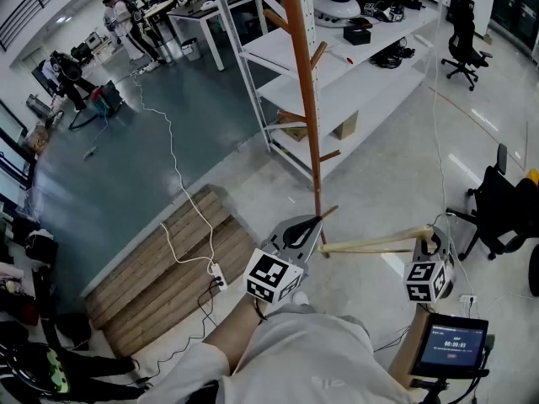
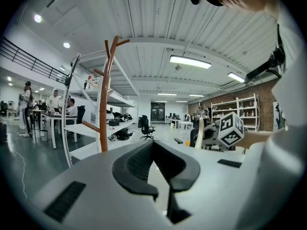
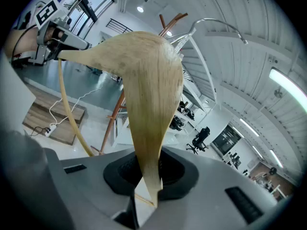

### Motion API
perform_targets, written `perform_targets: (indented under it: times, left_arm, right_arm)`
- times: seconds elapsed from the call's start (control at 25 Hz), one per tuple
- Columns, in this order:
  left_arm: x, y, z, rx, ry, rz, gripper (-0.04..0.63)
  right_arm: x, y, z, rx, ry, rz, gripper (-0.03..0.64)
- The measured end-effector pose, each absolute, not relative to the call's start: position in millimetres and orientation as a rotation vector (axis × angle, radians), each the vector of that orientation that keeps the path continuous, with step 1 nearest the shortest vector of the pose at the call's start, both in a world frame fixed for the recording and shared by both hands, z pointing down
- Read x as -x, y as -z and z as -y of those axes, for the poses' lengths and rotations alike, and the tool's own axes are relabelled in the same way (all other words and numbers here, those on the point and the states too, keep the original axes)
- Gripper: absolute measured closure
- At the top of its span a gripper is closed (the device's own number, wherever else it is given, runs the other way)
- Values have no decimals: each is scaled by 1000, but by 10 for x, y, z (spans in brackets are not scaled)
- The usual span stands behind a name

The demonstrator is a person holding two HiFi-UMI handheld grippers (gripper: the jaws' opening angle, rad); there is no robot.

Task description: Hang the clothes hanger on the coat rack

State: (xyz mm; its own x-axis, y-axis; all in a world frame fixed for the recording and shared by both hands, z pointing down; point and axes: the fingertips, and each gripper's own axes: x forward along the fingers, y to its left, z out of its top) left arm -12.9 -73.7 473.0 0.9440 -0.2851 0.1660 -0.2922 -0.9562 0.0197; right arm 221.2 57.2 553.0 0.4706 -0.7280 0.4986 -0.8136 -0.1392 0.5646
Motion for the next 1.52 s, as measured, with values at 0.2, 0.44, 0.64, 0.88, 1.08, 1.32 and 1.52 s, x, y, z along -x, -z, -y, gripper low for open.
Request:
perform_targets:
  times: [0.2, 0.44, 0.64, 0.88, 1.08, 1.32, 1.52]
  left_arm:
    - [-7, -4628, 1095, -3079, -249, 437, 589]
    - [-202, -4592, 1295, -3061, -244, 506, 589]
    - [-376, -4554, 1364, -3048, -249, 533, 589]
    - [-499, -4312, 1504, -3068, -199, 551, 589]
    - [-448, -4038, 1552, -3145, -226, 628, 588]
    - [-386, -3472, 1771, -3228, -149, 747, 589]
    - [-335, -2980, 2038, -3284, -103, 881, 588]
  right_arm:
    - [-2360, -5410, -62, -1892, -101, 1292, 557]
    - [-2569, -5346, 386, -1823, -65, 1357, 557]
    - [-2723, -5247, 715, -1754, -17, 1415, 556]
    - [-2774, -4962, 1198, -1704, 82, 1479, 555]
    - [-2715, -4492, 1494, -1686, 205, 1504, 557]
    - [-2611, -3758, 1978, -1652, 374, 1512, 557]
    - [-2492, -3165, 2403, -1621, 502, 1542, 557]
